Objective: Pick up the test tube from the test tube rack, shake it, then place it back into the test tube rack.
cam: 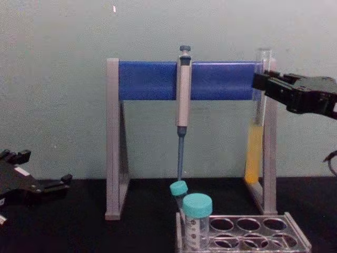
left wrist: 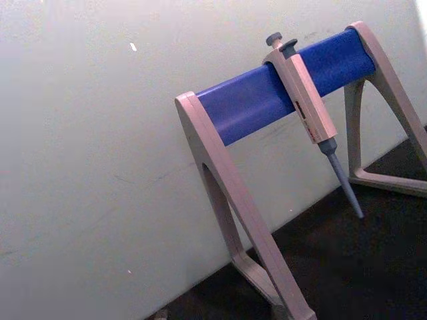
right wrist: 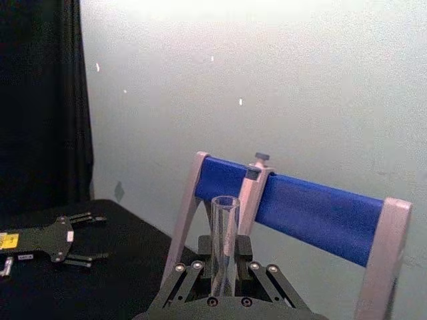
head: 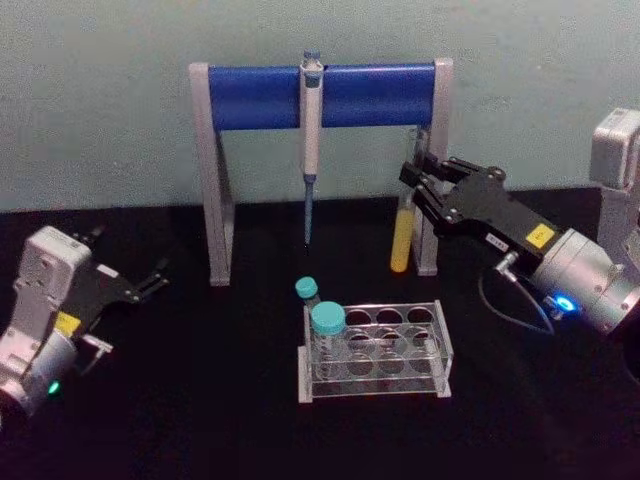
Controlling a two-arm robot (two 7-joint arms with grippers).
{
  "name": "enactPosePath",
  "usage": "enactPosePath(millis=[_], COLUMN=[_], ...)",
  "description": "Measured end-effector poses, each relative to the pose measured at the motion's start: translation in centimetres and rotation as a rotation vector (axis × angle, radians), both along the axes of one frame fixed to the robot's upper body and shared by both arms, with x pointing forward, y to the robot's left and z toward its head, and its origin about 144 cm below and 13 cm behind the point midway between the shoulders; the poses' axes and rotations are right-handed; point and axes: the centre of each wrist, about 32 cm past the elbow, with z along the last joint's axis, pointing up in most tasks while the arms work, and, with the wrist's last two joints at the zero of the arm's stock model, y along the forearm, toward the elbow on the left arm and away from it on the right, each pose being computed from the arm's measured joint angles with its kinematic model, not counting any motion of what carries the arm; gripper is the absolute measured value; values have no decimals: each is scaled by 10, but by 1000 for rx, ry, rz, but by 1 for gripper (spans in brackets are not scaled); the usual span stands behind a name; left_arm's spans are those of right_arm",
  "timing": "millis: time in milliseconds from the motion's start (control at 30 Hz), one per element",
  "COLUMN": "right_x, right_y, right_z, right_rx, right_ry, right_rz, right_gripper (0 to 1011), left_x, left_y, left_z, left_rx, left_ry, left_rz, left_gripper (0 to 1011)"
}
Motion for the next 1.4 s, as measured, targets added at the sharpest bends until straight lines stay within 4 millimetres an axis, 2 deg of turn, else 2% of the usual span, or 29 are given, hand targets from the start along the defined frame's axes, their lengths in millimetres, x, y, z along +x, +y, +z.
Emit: enactPosePath(millis=[433,733,1100,1200,1400], right_x=[10,4,-22,-32,-37], right_y=[11,6,-22,-35,-49], right_z=[-2,-3,-4,0,4], right_rx=[1,16,10,-13,-54], right_ry=[-7,-3,15,19,28], right_rz=[90,195,242,188,67], right_gripper=[228,228,228,228,228], left_x=[0,0,0,0,0], left_y=[0,0,0,0,0], left_z=[0,0,0,0,0], left_rx=[0,0,0,0,0], left_ry=[0,0,0,0,0], left_rz=[0,0,0,0,0], left_gripper=[1001,1001,1001,1002,1001])
